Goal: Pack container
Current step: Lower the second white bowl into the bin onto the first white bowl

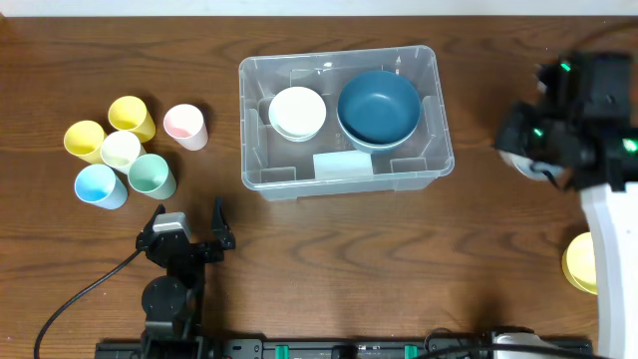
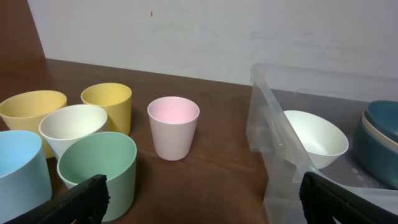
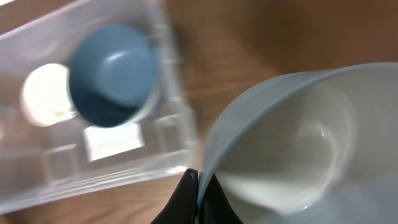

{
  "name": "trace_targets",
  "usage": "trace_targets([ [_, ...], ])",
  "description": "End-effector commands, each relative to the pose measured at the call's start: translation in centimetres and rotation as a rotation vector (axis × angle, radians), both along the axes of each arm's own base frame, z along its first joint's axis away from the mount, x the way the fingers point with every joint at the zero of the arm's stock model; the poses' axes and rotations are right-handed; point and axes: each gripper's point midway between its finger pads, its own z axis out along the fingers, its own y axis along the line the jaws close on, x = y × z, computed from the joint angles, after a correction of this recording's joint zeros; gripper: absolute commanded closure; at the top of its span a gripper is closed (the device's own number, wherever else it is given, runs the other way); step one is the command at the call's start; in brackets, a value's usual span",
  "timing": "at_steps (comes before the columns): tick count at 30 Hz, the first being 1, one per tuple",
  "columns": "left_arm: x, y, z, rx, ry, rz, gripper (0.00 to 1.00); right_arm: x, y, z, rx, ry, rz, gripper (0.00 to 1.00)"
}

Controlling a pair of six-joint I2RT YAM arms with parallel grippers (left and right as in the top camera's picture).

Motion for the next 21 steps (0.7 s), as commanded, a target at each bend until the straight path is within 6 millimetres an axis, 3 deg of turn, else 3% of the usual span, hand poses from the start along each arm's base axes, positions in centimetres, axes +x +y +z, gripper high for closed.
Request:
trace_targets([
  [1,0.0,0.1,-2.0,0.006,0.052,0.004,0.02,1.9,4.7,0.5,0.006,-0.006,0.169,0.99],
  [6,0.0,0.1,-2.0,0.006,0.052,0.004,0.02,4.2,12.7,-0.3,0.031,0.009,0.406,0.99],
  [12,0.0,0.1,-2.0,0.006,0.052,0.004,0.02,6.1,20.8,-2.4,-0.058,-0.002,0.651,0.99],
  [21,0.0,0.1,-2.0,0.006,0.052,0.004,0.02,8.6,27.4,-7.8,-0.286,-0.045,0.776,0.99],
])
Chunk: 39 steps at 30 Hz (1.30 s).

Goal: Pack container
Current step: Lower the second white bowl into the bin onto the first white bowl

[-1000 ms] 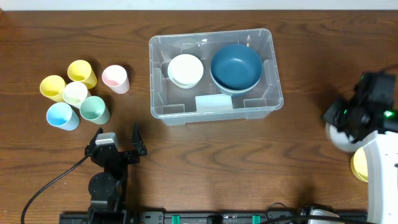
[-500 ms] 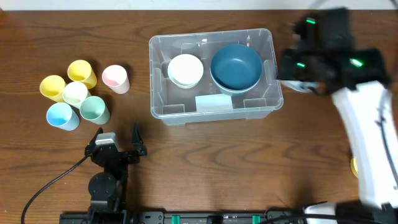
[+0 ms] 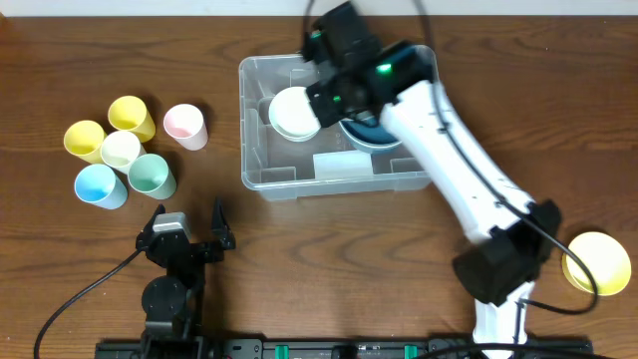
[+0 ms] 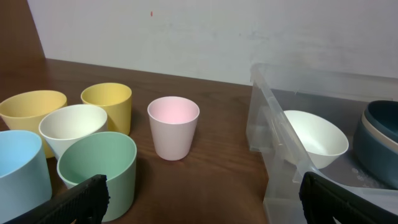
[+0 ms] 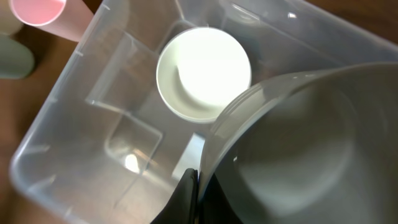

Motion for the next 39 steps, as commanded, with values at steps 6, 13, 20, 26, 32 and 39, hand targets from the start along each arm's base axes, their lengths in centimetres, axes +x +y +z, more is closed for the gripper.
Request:
trace_targets([
  [6,0.0,0.1,-1.9,0.006,0.051,0.004,0.02,1.9,4.3,-4.8,-0.113,-0.092,0.139,0.99],
  [13,0.0,0.1,-1.9,0.006,0.051,0.004,0.02,2.4,7.4,-7.3,-0.131,-0.146,0.25,0.99],
  [20,0.0,0.1,-1.9,0.006,0.051,0.004,0.02,2.5,8.5,-10.2,-0.149,-0.131,0.279,0.99],
  [26,0.0,0.1,-1.9,0.006,0.051,0.004,0.02,2.4,8.4,-11.6,-0.164,-0.109,0.281,0.89],
  [32,0.0,0.1,-1.9,0.006,0.051,0.004,0.02,2.5,8.5,-11.3,-0.161,-0.114,0.28,0.22],
  [39,0.0,0.1,-1.9,0.006,0.051,0.004,0.02,2.0,8.0,-7.0,-0.141,-0.096,0.234,0.09],
])
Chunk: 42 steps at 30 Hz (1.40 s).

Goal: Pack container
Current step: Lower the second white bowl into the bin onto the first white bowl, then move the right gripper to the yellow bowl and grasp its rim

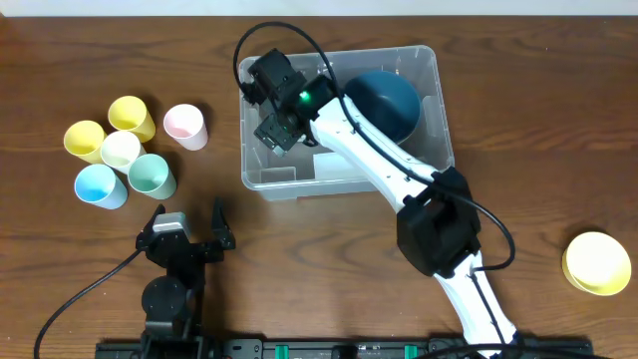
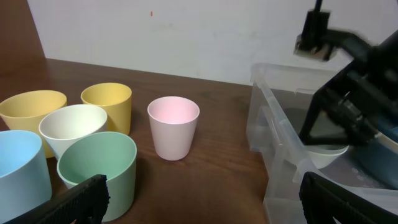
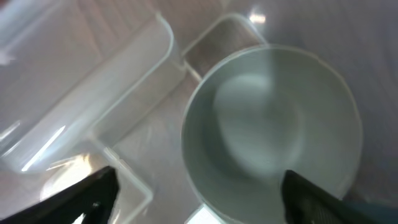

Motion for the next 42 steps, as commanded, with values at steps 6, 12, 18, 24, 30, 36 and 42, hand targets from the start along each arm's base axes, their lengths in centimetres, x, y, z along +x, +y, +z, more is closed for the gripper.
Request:
trace_targets([
  [6,0.0,0.1,-1.9,0.006,0.051,0.004,0.02,0.0,-2.9,10.6,0.123,-0.004,-0.234,0.01],
  [12,0.0,0.1,-1.9,0.006,0.051,0.004,0.02,0.0,-12.2,12.9,0.105,0.111,-0.545,0.06],
  [18,0.0,0.1,-1.9,0.006,0.051,0.004,0.02,-0.1,-22.2,12.6,0.07,0.246,-0.84,0.07],
  [24,0.0,0.1,-1.9,0.006,0.051,0.004,0.02,0.9,-27.3,12.9,0.169,0.311,-0.963,0.12],
  [30,0.0,0.1,-1.9,0.006,0.051,0.004,0.02,1.5,-31.1,13.1,0.156,0.281,-1.024,0.12],
  [36,0.0,0.1,-1.9,0.006,0.051,0.004,0.02,1.1,-33.3,15.0,0.141,0.212,-1.034,0.12],
  [42,0.0,0.1,-1.9,0.006,0.051,0.004,0.02,-0.4,-33.8,18.8,0.183,0.128,-1.008,0.18],
])
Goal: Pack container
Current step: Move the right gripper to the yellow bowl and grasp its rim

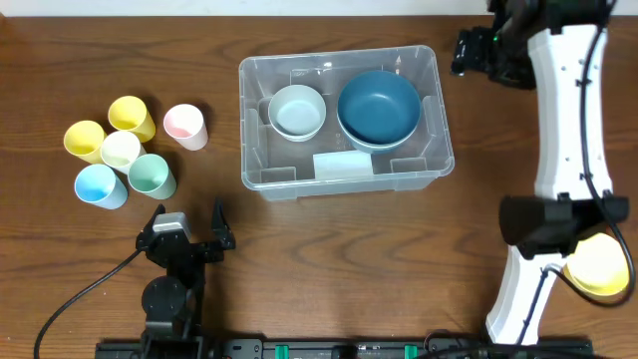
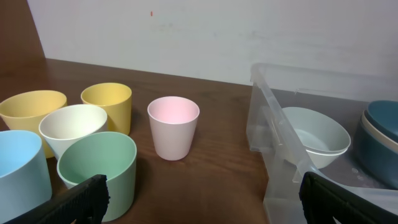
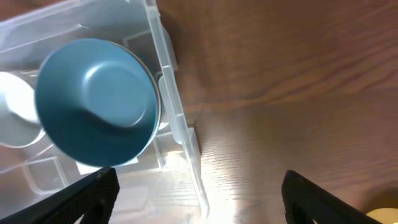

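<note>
The clear plastic container (image 1: 344, 175) stands mid-table. Inside, a pale blue-white bowl (image 1: 297, 111) sits nested on another at the left, and a dark blue bowl (image 1: 379, 106) fills the right. My right gripper (image 1: 471, 52) hangs open and empty beyond the container's far right corner. In the right wrist view (image 3: 199, 199) it looks down on the dark blue bowl (image 3: 93, 106) and the container wall (image 3: 180, 130). My left gripper (image 1: 189, 237) rests open near the front edge, facing the cups and the pale bowl (image 2: 314, 134).
Several cups stand at the left: two yellow (image 1: 132, 117), white (image 1: 121, 149), pink (image 1: 184, 126), green (image 1: 152, 175), light blue (image 1: 100, 185). A yellow bowl (image 1: 596, 263) lies at the right front, by the right arm's base. A white flat piece (image 1: 343, 165) lies in the container's front.
My right gripper has gone from inside the container, over the pale bowl, to beyond its far right corner, still open. The pale bowl stays nested in the container. The left arm is unchanged.
My right gripper held a pale bowl at the table's right side. Then it carried that bowl over the container. Then it was open above the bowl, which sat nested on the white bowl. Now the gripper is outside the container, empty.
</note>
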{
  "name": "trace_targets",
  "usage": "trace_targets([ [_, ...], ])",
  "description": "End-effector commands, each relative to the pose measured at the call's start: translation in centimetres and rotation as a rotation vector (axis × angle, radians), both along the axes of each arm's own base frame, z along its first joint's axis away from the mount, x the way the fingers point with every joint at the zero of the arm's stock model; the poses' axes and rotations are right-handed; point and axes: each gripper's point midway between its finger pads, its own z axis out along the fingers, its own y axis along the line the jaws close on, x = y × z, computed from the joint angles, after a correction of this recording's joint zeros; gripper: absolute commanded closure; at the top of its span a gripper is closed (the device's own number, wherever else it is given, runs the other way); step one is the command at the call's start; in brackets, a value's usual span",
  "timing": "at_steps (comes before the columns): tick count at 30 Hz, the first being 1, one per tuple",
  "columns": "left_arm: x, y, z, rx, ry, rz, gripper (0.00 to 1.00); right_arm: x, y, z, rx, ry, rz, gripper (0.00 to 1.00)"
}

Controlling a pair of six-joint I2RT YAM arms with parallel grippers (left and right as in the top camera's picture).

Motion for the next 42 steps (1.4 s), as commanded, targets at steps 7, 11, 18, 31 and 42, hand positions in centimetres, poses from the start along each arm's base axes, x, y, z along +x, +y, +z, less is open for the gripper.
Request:
trace_targets([
  [7,0.0,0.1,-1.9,0.006,0.051,0.004,0.02,-6.2,-2.6,5.5,-0.023,-0.085,-0.015,0.2],
  [11,0.0,0.1,-1.9,0.006,0.051,0.004,0.02,-10.5,-4.1,4.0,-0.03,0.0,-0.049,0.17],
  [18,0.0,0.1,-1.9,0.006,0.051,0.004,0.02,-17.6,-8.0,0.4,-0.078,0.148,-0.202,0.09],
  [31,0.0,0.1,-1.9,0.006,0.051,0.004,0.02,-21.0,-13.9,-10.3,0.023,0.26,-0.47,0.13],
  [42,0.0,0.1,-1.9,0.006,0.051,0.004,0.02,-23.0,-17.8,-15.0,0.101,0.246,-0.683,0.2],
])
